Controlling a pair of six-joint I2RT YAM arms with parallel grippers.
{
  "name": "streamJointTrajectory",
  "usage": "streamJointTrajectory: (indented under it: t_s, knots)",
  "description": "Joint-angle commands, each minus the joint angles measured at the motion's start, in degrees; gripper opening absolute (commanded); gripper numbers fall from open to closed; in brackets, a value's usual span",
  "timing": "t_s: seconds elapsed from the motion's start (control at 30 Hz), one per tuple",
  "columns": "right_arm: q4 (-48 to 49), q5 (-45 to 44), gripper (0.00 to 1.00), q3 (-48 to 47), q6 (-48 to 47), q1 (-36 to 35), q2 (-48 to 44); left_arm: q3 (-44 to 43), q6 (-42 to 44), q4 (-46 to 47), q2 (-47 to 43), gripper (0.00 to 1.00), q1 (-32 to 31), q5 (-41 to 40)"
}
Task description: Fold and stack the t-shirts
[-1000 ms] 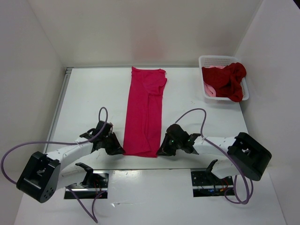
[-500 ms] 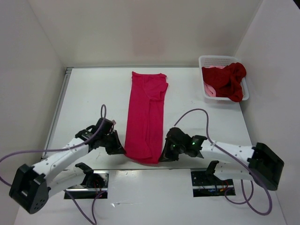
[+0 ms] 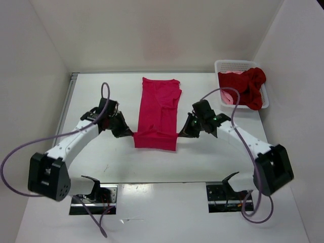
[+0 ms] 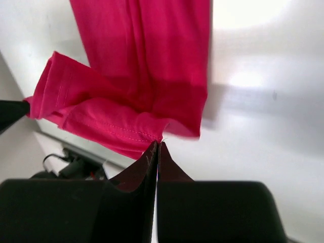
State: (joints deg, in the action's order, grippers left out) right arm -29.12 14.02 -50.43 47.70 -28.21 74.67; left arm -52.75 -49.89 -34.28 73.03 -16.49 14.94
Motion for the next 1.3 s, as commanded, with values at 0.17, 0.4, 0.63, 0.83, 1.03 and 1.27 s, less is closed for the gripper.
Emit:
streamJointTrajectory:
  t_s: [0.17,0.4,0.63,0.83,1.03,1.27]
  knots:
    - [3.64,-3.39,0.00,-17.22,-13.07,6.40,20.56,-21.50,8.75,6.77,22.21,0.00,2.16,-6.15]
    - [6.62,-0.93,0.00,-27.34,-15.70,11.41,31.14,-30.83,11.12,12.12,33.83,0.00,2.16,-4.83]
    - [5.13,0.21,0.00,-36.91,-17.12,12.12,42.65,-37.78,11.92,11.96,45.35,0.07,2.69,-8.06]
    - [3.82,0.22,0.03,-39.82,-18.25,12.12,44.33,-32.87,9.37,13.62,41.94,0.13,4.36,-11.50]
    - [1.97,-1.54,0.26,-41.58,-19.40,12.12,42.92,-28.99,8.15,15.83,34.22,0.23,6.30,-12.13]
    - [-0.93,-4.70,0.25,-41.50,-19.40,10.36,36.95,-20.74,5.16,20.47,28.57,0.26,-0.79,0.26]
